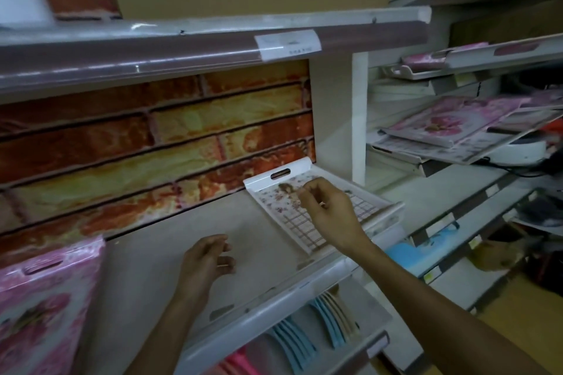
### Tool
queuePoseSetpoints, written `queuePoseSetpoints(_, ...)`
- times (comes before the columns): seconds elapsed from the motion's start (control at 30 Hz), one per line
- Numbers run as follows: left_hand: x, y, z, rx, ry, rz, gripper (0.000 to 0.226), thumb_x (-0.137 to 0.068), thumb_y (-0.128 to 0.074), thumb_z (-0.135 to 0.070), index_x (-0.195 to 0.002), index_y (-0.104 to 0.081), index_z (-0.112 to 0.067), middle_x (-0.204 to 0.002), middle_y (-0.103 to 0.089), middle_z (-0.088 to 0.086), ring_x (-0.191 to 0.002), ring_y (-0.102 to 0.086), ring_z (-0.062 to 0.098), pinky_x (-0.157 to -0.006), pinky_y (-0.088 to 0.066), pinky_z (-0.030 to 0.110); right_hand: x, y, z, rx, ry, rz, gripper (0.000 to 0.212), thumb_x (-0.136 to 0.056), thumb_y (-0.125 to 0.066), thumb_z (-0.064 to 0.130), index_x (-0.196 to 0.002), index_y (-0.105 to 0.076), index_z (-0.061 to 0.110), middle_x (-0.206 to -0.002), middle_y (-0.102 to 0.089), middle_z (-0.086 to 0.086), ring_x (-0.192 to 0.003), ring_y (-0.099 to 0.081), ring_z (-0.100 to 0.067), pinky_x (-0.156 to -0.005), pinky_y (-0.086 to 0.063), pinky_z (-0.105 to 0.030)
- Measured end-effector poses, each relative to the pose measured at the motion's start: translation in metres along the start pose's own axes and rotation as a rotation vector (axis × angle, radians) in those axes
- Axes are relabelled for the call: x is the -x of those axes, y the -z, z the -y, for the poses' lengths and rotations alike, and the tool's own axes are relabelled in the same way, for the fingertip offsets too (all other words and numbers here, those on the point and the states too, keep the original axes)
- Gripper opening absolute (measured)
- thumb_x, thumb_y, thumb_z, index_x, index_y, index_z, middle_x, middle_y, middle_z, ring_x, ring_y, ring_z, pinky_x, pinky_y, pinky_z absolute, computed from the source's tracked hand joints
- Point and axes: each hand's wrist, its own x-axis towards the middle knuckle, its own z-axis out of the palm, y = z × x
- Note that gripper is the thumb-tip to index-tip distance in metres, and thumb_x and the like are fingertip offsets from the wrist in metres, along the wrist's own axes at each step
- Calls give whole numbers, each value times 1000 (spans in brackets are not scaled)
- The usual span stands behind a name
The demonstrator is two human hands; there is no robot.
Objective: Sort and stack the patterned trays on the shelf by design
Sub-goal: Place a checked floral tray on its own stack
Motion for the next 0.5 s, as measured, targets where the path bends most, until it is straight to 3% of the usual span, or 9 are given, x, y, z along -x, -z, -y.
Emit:
queuePoseSetpoints(0.23, -24, -59, 7, -27, 134, 96, 15, -97, -50, -4, -106, -61, -1, -101, -62, 19, -65, -64, 28, -56, -58, 32, -18, 38, -29, 12, -38, -65, 12, -95, -56, 28, -85, -59, 22, -77, -66, 2, -68, -60, -4, -60, -47, -12)
queuePoseSetpoints(0.33, -40, -78, 12, -48, 182, 144, 18, -96, -51, -6, -112, -58, 2, -104, -62, 20, -70, -66, 29, -58, -59, 32, -27, 45, -38, 47, -42, -100, 12, -95, -56, 29, -89, -60, 19, -78, -67, -1, -72, -62, -12, -63, -49, -20)
queuePoseSetpoints(0.43, -56, -94, 18, -37, 221, 183, 12, -96, -51, -3, -100, -61, 2, -95, -64, 17, -75, -67, 31, -65, -61, 35, -37, 49, -45, 79, -54, -120, 14, -94, -55, 31, -89, -61, 20, -80, -67, -5, -75, -63, -20, -67, -53, -33)
queuePoseSetpoints(0.5, -65, -104, 22, -50, 232, 250, 19, -95, -50, -4, -100, -66, 6, -90, -70, 16, -79, -71, 31, -71, -61, 36, -45, 51, -48, 110, -52, -126, 14, -95, -54, 31, -89, -61, 21, -81, -67, -6, -76, -63, -22, -67, -53, -34)
